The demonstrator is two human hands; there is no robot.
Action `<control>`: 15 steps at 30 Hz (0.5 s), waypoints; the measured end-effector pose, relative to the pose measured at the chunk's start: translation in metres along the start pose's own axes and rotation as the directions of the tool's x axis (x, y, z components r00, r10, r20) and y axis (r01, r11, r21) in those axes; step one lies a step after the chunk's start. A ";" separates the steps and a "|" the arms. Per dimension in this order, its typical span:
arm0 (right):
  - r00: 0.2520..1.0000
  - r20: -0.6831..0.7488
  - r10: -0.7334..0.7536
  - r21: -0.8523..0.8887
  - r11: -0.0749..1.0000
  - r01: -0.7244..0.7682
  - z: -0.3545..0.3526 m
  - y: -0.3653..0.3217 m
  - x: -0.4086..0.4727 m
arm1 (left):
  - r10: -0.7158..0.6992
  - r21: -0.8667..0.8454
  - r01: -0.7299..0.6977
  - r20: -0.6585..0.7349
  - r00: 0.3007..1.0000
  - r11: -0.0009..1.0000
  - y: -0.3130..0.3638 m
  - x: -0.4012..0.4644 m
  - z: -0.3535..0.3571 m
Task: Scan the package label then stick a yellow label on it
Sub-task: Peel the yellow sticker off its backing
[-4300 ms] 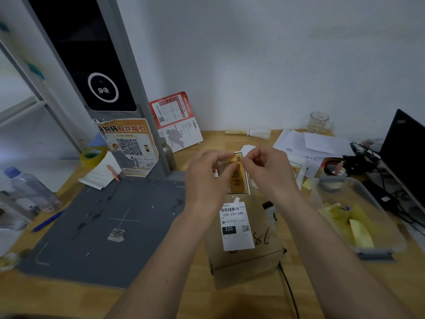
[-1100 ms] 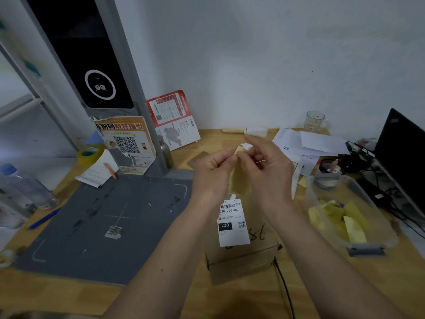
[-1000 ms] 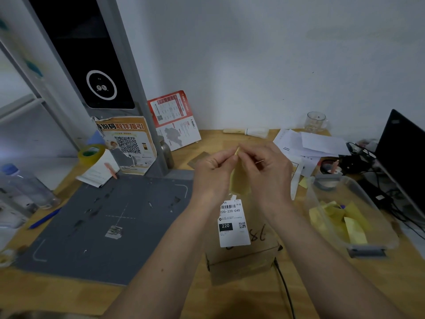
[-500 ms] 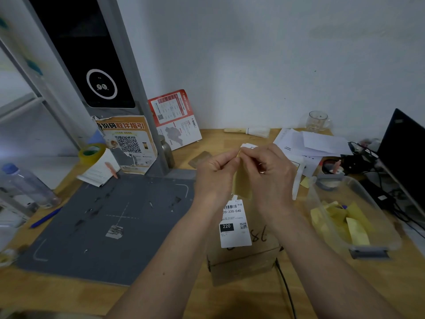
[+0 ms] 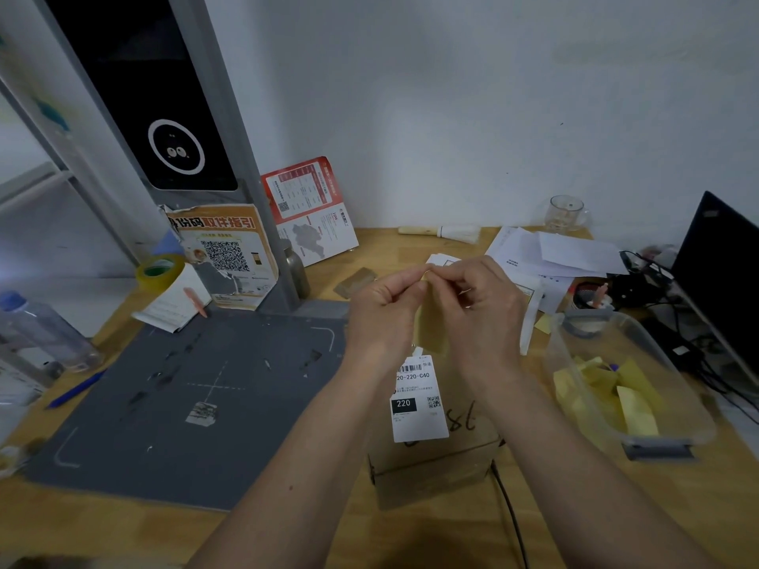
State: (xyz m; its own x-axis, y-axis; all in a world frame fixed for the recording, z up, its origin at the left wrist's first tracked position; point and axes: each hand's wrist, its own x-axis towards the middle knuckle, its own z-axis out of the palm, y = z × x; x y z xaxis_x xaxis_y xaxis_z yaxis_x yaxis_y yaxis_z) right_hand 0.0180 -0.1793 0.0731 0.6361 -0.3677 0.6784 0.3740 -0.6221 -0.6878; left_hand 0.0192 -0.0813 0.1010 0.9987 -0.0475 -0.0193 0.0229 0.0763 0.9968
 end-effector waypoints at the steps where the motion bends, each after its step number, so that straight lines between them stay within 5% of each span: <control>1: 1.000 -0.002 0.003 0.003 1.000 -0.003 0.000 0.000 0.000 | -0.002 0.003 0.002 0.000 1.000 1.000 0.000 0.000 0.000; 15: 0.940 0.084 0.330 0.313 0.887 -0.340 -0.005 -0.015 0.004 | 0.064 0.058 -0.064 0.000 0.998 0.996 0.002 -0.003 0.000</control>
State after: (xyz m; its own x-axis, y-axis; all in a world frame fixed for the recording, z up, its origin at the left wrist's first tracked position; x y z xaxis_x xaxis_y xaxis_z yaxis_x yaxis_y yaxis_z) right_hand 0.0116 -0.1747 0.0872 0.7784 -0.4929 0.3887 0.3271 -0.2100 -0.9214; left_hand 0.0160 -0.0813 0.1028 0.9981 -0.0425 0.0447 -0.0438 0.0213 0.9988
